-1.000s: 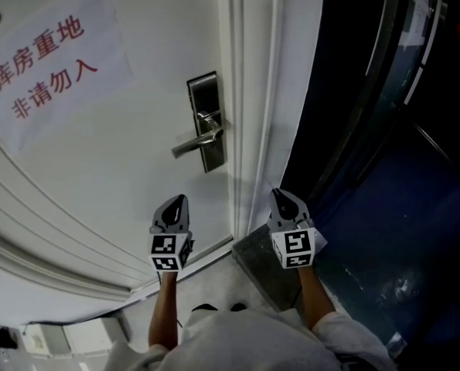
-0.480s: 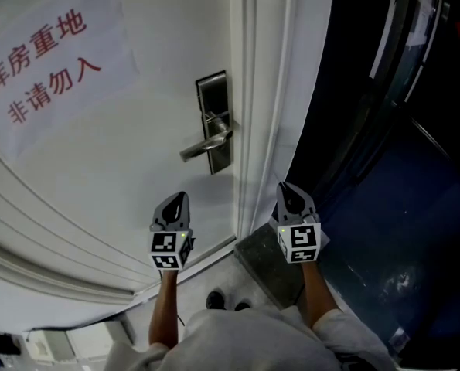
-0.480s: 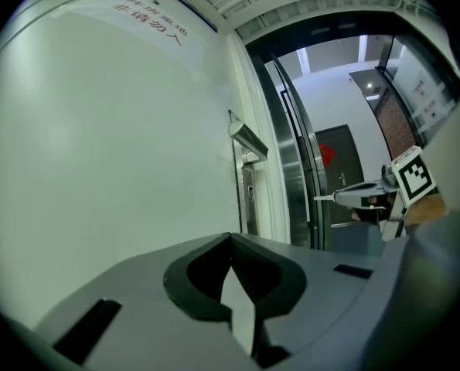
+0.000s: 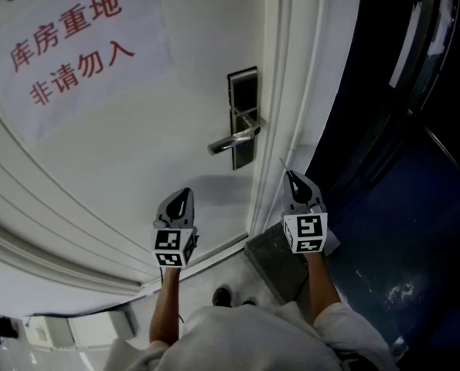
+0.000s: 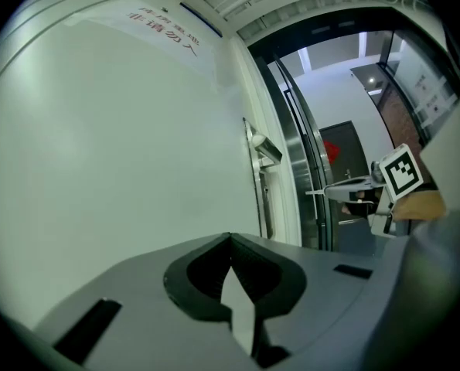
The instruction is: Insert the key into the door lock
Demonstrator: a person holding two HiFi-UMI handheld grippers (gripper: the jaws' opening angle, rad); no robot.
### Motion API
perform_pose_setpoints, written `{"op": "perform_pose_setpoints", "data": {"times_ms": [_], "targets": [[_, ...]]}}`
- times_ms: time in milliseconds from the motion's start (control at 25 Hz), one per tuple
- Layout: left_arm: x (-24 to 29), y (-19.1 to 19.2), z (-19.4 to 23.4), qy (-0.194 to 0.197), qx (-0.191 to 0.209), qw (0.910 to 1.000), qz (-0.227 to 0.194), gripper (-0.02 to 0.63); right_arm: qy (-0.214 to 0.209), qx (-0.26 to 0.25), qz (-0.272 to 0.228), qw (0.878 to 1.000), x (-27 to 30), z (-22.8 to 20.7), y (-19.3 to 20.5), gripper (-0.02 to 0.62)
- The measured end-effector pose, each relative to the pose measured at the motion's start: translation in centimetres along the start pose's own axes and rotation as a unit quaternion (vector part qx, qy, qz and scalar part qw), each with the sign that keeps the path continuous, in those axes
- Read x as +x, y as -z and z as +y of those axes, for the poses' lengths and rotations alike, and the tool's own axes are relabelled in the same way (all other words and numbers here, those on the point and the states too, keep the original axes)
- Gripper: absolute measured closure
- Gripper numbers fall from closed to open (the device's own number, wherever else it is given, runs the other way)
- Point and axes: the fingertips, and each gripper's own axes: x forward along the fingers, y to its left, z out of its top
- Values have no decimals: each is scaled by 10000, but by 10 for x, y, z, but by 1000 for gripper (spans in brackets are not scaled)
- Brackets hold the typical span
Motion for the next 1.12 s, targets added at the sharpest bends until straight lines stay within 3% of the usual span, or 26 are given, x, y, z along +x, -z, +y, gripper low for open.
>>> {"op": "perform_pose_setpoints", "data": {"times_ms": [440, 600, 720, 880, 1120], "targets": [[-42, 1, 51, -560, -14, 9984, -2, 589, -460, -228, -248, 9984, 34, 46, -28, 566], [-46, 1, 58, -591, -23, 9982, -8, 589, -527, -573, -289, 9965, 43, 52, -37, 566], [-45, 1, 59, -549, -30, 9985, -24, 589, -528, -1113, -328, 9918, 47, 57, -44, 566], [-43, 1, 57, -471, -11, 9989, -28, 589, -476, -2115, -298, 9758, 52, 60, -46, 566], [-39, 5, 60, -428, -55, 9991, -20, 589, -461, -3699, -231, 9276, 61, 67, -41, 566]]}}
